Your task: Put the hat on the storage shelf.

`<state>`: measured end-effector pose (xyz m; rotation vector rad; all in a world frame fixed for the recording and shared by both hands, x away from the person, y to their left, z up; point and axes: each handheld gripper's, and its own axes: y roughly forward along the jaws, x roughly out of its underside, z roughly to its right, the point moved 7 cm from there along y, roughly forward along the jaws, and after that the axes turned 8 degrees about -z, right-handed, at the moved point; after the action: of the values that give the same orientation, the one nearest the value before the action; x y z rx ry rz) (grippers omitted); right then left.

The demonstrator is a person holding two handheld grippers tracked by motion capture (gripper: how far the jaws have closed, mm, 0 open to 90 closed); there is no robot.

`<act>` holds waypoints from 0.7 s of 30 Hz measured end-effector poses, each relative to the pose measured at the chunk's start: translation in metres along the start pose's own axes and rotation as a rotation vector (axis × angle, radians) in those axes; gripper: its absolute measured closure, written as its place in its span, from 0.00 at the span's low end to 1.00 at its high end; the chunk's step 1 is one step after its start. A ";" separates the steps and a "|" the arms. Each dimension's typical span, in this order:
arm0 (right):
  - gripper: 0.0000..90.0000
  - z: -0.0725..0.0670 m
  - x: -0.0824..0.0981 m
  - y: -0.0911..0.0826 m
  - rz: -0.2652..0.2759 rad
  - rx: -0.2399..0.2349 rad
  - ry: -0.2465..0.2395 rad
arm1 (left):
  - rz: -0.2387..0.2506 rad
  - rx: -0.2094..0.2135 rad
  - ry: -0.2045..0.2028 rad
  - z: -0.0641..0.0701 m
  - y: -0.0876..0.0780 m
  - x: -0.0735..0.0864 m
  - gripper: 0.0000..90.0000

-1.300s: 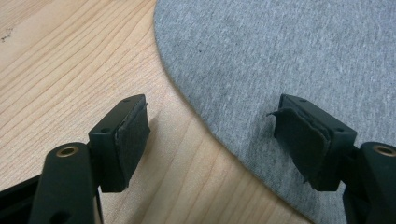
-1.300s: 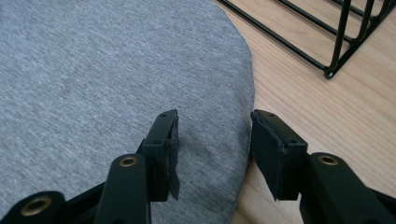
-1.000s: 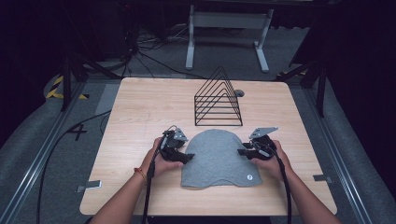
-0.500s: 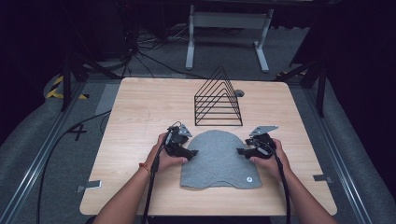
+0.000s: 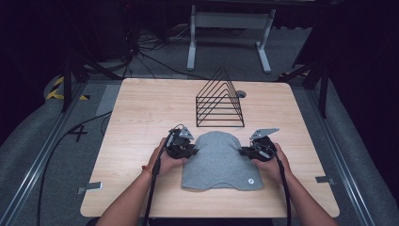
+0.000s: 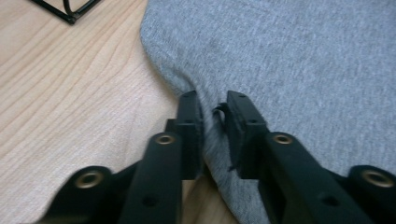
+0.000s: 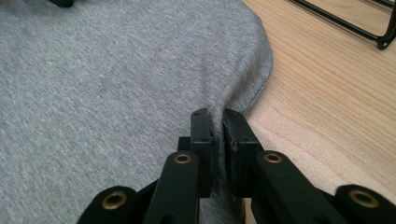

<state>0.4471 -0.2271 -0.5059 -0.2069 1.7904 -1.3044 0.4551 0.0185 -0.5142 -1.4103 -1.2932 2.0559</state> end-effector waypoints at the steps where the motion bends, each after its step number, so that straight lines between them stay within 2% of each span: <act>1: 0.94 0.000 0.000 0.000 0.001 -0.003 0.003 | 0.003 0.000 0.001 0.001 0.000 0.000 0.91; 4: 0.94 -0.001 0.001 -0.002 0.010 -0.001 -0.004 | 0.004 -0.022 0.027 0.003 -0.002 -0.002 0.94; 7: 0.94 -0.003 -0.003 -0.011 0.050 -0.004 -0.011 | 0.048 -0.020 0.038 0.008 -0.013 -0.008 0.94; 9: 0.94 -0.006 -0.006 -0.021 0.083 -0.011 -0.011 | 0.073 -0.029 0.058 0.013 -0.020 -0.012 0.95; 14: 0.94 -0.015 -0.015 -0.052 0.154 0.002 -0.052 | 0.133 -0.036 0.103 0.025 -0.044 -0.025 0.95; 17: 0.94 -0.017 -0.019 -0.061 0.182 0.006 -0.060 | 0.148 -0.042 0.119 0.026 -0.052 -0.030 0.95; 18: 0.95 -0.019 -0.024 -0.071 0.202 0.012 -0.068 | 0.162 -0.047 0.126 0.026 -0.058 -0.035 0.95; 21: 0.95 -0.020 -0.030 -0.081 0.223 0.023 -0.080 | 0.191 -0.056 0.138 0.027 -0.067 -0.044 0.95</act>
<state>0.4227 -0.2306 -0.4206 -0.0442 1.6780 -1.1413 0.4379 0.0102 -0.4316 -1.7289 -1.2096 2.0112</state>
